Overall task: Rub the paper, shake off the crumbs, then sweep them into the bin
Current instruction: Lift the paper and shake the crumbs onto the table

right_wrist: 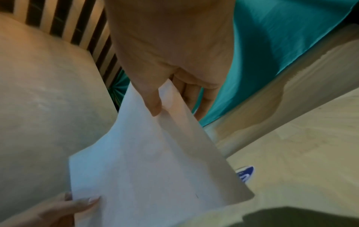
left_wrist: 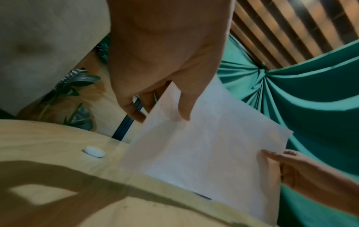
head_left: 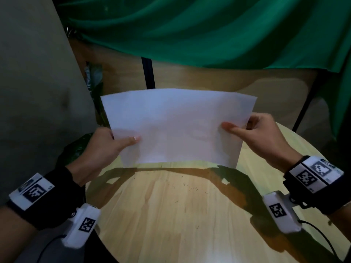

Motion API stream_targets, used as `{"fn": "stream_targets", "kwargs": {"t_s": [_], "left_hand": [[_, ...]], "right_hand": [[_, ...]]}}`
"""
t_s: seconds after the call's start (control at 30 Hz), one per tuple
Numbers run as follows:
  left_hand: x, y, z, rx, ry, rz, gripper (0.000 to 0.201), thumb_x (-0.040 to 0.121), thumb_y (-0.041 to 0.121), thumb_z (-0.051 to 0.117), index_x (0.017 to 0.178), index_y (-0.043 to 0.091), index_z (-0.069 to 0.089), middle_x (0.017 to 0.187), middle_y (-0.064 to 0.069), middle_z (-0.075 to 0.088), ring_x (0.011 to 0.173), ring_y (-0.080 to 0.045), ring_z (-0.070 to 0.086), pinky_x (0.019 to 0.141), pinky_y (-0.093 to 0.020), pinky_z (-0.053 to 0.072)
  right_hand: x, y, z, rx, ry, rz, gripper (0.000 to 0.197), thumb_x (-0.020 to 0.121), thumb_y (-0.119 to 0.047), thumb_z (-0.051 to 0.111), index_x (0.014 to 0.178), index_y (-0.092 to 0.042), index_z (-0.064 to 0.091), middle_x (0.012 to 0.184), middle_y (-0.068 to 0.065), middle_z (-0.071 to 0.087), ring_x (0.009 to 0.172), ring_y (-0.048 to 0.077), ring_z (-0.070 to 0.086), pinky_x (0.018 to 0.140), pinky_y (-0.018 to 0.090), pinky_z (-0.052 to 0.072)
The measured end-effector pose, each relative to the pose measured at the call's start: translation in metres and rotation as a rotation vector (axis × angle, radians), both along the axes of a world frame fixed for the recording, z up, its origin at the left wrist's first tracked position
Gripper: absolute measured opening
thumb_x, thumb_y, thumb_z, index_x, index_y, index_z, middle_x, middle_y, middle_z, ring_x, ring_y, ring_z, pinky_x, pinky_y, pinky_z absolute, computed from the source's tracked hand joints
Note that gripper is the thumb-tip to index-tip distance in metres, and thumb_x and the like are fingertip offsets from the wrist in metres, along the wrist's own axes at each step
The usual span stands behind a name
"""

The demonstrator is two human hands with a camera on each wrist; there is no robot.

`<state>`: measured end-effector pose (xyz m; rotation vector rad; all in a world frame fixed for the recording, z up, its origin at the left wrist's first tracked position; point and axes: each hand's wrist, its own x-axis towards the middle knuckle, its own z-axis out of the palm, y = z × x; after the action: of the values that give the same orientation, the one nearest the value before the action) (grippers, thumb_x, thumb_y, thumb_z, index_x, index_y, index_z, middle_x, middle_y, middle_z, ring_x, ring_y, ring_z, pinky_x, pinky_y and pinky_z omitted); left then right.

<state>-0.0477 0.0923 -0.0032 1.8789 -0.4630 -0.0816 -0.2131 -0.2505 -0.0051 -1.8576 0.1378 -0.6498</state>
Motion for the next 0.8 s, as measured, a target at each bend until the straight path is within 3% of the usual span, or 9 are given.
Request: {"fn": "stream_targets", "kwargs": {"t_s": [0.1, 0.2, 0.3, 0.4, 0.5, 0.57, 0.63, 0.7, 0.8], "left_hand": [[0.002, -0.003, -0.006, 0.154, 0.041, -0.025, 0.013, 0.095, 0.02, 0.083, 0.098, 0.03, 0.075, 0.106, 0.016, 0.076, 0.097, -0.005, 0.074, 0.083, -0.027, 0.059], [0.003, -0.006, 0.003, 0.097, 0.002, 0.034, 0.014, 0.097, 0.022, 0.081, 0.11, 0.024, 0.078, 0.107, 0.013, 0.078, 0.099, -0.008, 0.077, 0.079, -0.022, 0.06], [0.0, -0.004, 0.008, 0.079, -0.04, 0.028, 0.023, 0.099, 0.019, 0.079, 0.122, 0.02, 0.077, 0.105, 0.015, 0.077, 0.089, -0.002, 0.079, 0.07, -0.014, 0.06], [-0.002, -0.001, 0.002, 0.217, -0.005, -0.003, 0.03, 0.099, 0.017, 0.078, 0.128, 0.01, 0.075, 0.108, 0.011, 0.074, 0.101, -0.008, 0.071, 0.083, -0.027, 0.057], [-0.002, 0.001, 0.007, 0.18, -0.046, 0.022, 0.029, 0.1, 0.017, 0.077, 0.128, 0.011, 0.075, 0.115, 0.002, 0.076, 0.106, -0.016, 0.072, 0.09, -0.035, 0.058], [-0.002, 0.0, 0.008, 0.159, -0.072, 0.013, 0.021, 0.101, 0.017, 0.076, 0.121, 0.019, 0.075, 0.112, 0.006, 0.077, 0.104, -0.012, 0.073, 0.085, -0.029, 0.058], [0.001, -0.003, 0.005, 0.2, -0.045, -0.017, 0.014, 0.102, 0.018, 0.075, 0.114, 0.024, 0.075, 0.113, 0.011, 0.076, 0.105, -0.008, 0.072, 0.087, -0.028, 0.059], [0.008, -0.006, 0.005, 0.214, -0.032, -0.019, 0.016, 0.104, 0.021, 0.074, 0.12, 0.022, 0.074, 0.114, 0.012, 0.075, 0.104, -0.005, 0.071, 0.09, -0.029, 0.059], [0.022, -0.012, 0.017, 0.201, -0.057, 0.001, 0.019, 0.105, 0.019, 0.072, 0.123, 0.02, 0.071, 0.108, 0.017, 0.071, 0.099, -0.002, 0.068, 0.079, -0.021, 0.054]], "right_hand": [[0.005, 0.001, -0.012, -0.072, 0.139, -0.002, 0.017, 0.094, -0.031, 0.079, 0.105, -0.019, 0.081, 0.099, -0.012, 0.082, 0.092, 0.008, 0.078, 0.08, 0.036, 0.066], [0.004, 0.0, -0.005, -0.061, 0.085, -0.017, 0.015, 0.095, -0.032, 0.077, 0.107, -0.023, 0.079, 0.099, -0.013, 0.081, 0.09, 0.006, 0.078, 0.072, 0.024, 0.064], [0.003, -0.005, -0.006, -0.033, 0.056, -0.014, 0.015, 0.096, -0.028, 0.077, 0.111, -0.024, 0.078, 0.103, -0.013, 0.081, 0.091, 0.004, 0.077, 0.077, 0.023, 0.063], [0.004, -0.006, -0.019, -0.111, 0.224, 0.052, 0.009, 0.096, -0.027, 0.076, 0.105, -0.027, 0.079, 0.098, -0.019, 0.08, 0.091, 0.001, 0.077, 0.081, 0.023, 0.063], [0.005, -0.008, -0.017, -0.108, 0.163, 0.028, 0.014, 0.098, -0.026, 0.074, 0.111, -0.024, 0.078, 0.1, -0.022, 0.078, 0.091, -0.001, 0.076, 0.075, 0.017, 0.06], [0.007, -0.009, -0.016, -0.105, 0.136, 0.008, 0.018, 0.099, -0.027, 0.074, 0.116, -0.022, 0.078, 0.104, -0.019, 0.079, 0.092, -0.001, 0.076, 0.075, 0.017, 0.06], [0.01, -0.007, -0.021, -0.131, 0.198, 0.03, 0.021, 0.1, -0.026, 0.073, 0.118, -0.018, 0.079, 0.106, -0.017, 0.079, 0.093, 0.0, 0.076, 0.078, 0.02, 0.062], [0.015, -0.006, -0.021, -0.112, 0.221, 0.027, 0.019, 0.102, -0.024, 0.07, 0.118, -0.018, 0.078, 0.105, -0.017, 0.078, 0.092, 0.001, 0.075, 0.073, 0.019, 0.062], [0.024, -0.011, -0.007, 0.007, 0.183, -0.012, 0.019, 0.105, -0.023, 0.065, 0.118, -0.016, 0.076, 0.109, -0.008, 0.079, 0.094, 0.009, 0.076, 0.072, 0.024, 0.059]]}}
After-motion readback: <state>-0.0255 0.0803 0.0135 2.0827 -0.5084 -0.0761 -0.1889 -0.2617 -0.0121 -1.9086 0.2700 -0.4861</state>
